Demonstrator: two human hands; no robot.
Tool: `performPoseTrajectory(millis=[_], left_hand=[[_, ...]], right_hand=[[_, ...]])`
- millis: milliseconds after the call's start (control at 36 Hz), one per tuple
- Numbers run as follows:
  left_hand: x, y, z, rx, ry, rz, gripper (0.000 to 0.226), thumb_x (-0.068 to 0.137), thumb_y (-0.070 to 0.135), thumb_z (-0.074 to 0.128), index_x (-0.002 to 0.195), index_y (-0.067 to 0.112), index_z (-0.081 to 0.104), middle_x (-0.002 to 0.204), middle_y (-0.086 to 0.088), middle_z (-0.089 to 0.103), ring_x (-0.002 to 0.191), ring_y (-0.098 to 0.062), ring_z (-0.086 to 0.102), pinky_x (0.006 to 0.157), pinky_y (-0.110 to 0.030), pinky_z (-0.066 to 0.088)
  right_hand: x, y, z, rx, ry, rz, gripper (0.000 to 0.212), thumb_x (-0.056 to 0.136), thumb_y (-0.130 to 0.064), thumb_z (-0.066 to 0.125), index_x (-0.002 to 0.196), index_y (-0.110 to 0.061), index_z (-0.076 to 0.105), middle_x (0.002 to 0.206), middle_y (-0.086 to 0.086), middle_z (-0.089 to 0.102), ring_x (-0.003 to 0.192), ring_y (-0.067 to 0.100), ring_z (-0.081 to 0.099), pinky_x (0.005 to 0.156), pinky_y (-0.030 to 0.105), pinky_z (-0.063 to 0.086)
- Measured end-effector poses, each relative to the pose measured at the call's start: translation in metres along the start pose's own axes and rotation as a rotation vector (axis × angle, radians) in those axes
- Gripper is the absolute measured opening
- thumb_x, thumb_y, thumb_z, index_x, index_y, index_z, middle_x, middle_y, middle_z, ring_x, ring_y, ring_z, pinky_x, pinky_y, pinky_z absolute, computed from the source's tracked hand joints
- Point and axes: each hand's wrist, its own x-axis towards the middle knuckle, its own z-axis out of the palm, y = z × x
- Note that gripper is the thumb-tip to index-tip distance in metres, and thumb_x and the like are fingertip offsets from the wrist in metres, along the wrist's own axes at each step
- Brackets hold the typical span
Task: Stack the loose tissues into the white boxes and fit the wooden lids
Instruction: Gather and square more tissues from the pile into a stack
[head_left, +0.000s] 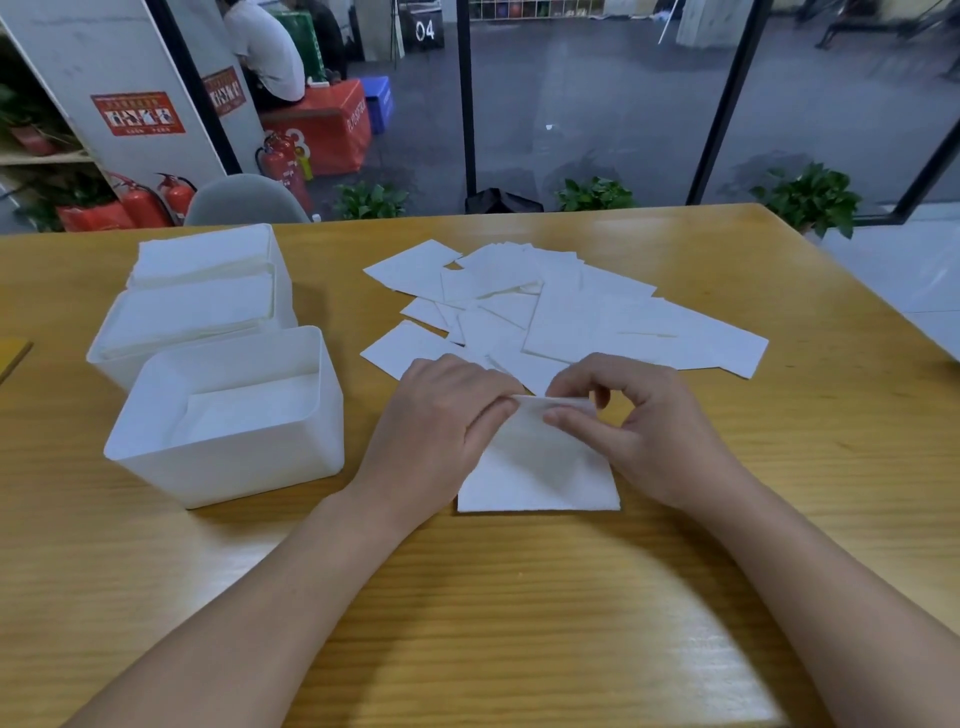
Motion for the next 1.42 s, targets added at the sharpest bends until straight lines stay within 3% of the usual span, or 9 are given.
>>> performPoseTrajectory(millis=[139, 306, 417, 583, 778, 917, 1056, 1167, 1417], left_hand=[[-0.002, -0.009, -0.002, -0.095, 0.019, -0.136, 0.013, 0.11, 0.028, 0.067, 0.114, 0.026, 0.079, 0.106, 0.019, 0.074, 0.104, -0.006, 0.063, 0.095, -0.03, 0.046], [0.0, -0.021, -0.015, -0.427, -0.001, -0.292, 0.012, 0.11, 0.034, 0.068, 0.106, 0.035, 0.08, 0.094, 0.011, 0.077, 0.081, -0.019, 0.067, 0.07, -0.026, 0.052], [0.0, -0.028, -0.014, -0.567, -0.127, -0.353, 0.012, 0.107, 0.036, 0.071, 0.116, 0.034, 0.079, 0.063, 0.008, 0.053, 0.058, -0.016, 0.043, 0.059, -0.02, 0.038], [-0.006, -0.034, -0.007, -0.46, -0.315, -0.392, 0.019, 0.106, 0.038, 0.07, 0.123, 0.046, 0.069, 0.065, 0.009, 0.057, 0.056, -0.01, 0.047, 0.061, -0.014, 0.044], [-0.009, -0.035, -0.006, -0.313, -0.365, -0.392, 0.014, 0.105, 0.043, 0.07, 0.117, 0.049, 0.067, 0.072, 0.009, 0.063, 0.06, -0.005, 0.057, 0.066, -0.015, 0.048], [-0.008, -0.037, -0.007, -0.15, -0.27, -0.405, 0.014, 0.101, 0.05, 0.072, 0.115, 0.046, 0.068, 0.073, 0.01, 0.059, 0.066, -0.008, 0.057, 0.066, -0.032, 0.053], [-0.005, -0.04, -0.007, -0.044, -0.189, -0.432, 0.026, 0.106, 0.037, 0.07, 0.132, 0.038, 0.069, 0.116, 0.02, 0.057, 0.099, 0.003, 0.058, 0.08, -0.019, 0.047], [-0.003, -0.039, -0.007, 0.065, -0.229, -0.452, 0.043, 0.109, 0.037, 0.065, 0.15, 0.029, 0.061, 0.144, 0.012, 0.055, 0.129, -0.011, 0.052, 0.105, -0.027, 0.042], [0.003, -0.035, -0.005, 0.165, -0.243, -0.42, 0.018, 0.112, 0.027, 0.06, 0.118, 0.019, 0.075, 0.111, 0.005, 0.062, 0.104, -0.015, 0.056, 0.087, -0.031, 0.046]], right_hand=[[0.0, 0.004, -0.003, -0.023, 0.075, 0.023, 0.008, 0.099, -0.023, 0.082, 0.095, -0.03, 0.079, 0.093, -0.015, 0.075, 0.084, 0.015, 0.061, 0.078, 0.033, 0.049], [0.004, 0.011, -0.012, 0.165, 0.105, 0.144, 0.008, 0.102, -0.03, 0.078, 0.101, -0.023, 0.082, 0.071, -0.013, 0.063, 0.062, 0.01, 0.047, 0.058, 0.02, 0.038], [0.005, 0.016, -0.02, 0.216, -0.033, 0.319, 0.021, 0.094, -0.036, 0.08, 0.112, -0.026, 0.079, 0.071, 0.025, 0.044, 0.064, 0.031, 0.039, 0.059, 0.033, 0.036], [0.002, 0.022, -0.018, -0.004, -0.202, 0.325, 0.015, 0.094, -0.029, 0.079, 0.106, -0.037, 0.074, 0.06, -0.013, 0.036, 0.055, 0.013, 0.034, 0.05, 0.021, 0.029], [-0.002, 0.025, -0.012, -0.11, -0.242, 0.296, 0.015, 0.094, -0.034, 0.08, 0.102, -0.039, 0.069, 0.06, -0.012, 0.051, 0.055, 0.006, 0.044, 0.055, 0.017, 0.038], [-0.003, 0.031, -0.01, -0.179, -0.194, 0.271, 0.013, 0.092, -0.039, 0.08, 0.1, -0.039, 0.07, 0.07, -0.011, 0.061, 0.06, 0.006, 0.052, 0.055, 0.019, 0.04], [-0.003, 0.037, -0.008, -0.202, -0.174, 0.267, 0.006, 0.095, -0.042, 0.08, 0.096, -0.043, 0.074, 0.079, -0.012, 0.065, 0.067, 0.006, 0.056, 0.059, 0.026, 0.043], [-0.002, 0.037, -0.008, -0.19, -0.18, 0.28, 0.006, 0.096, -0.041, 0.08, 0.096, -0.043, 0.075, 0.079, -0.013, 0.065, 0.066, 0.006, 0.055, 0.06, 0.028, 0.042], [-0.002, 0.032, -0.003, -0.208, -0.158, 0.302, 0.01, 0.097, -0.038, 0.08, 0.088, -0.037, 0.074, 0.074, -0.01, 0.065, 0.063, 0.006, 0.053, 0.057, 0.02, 0.041]])
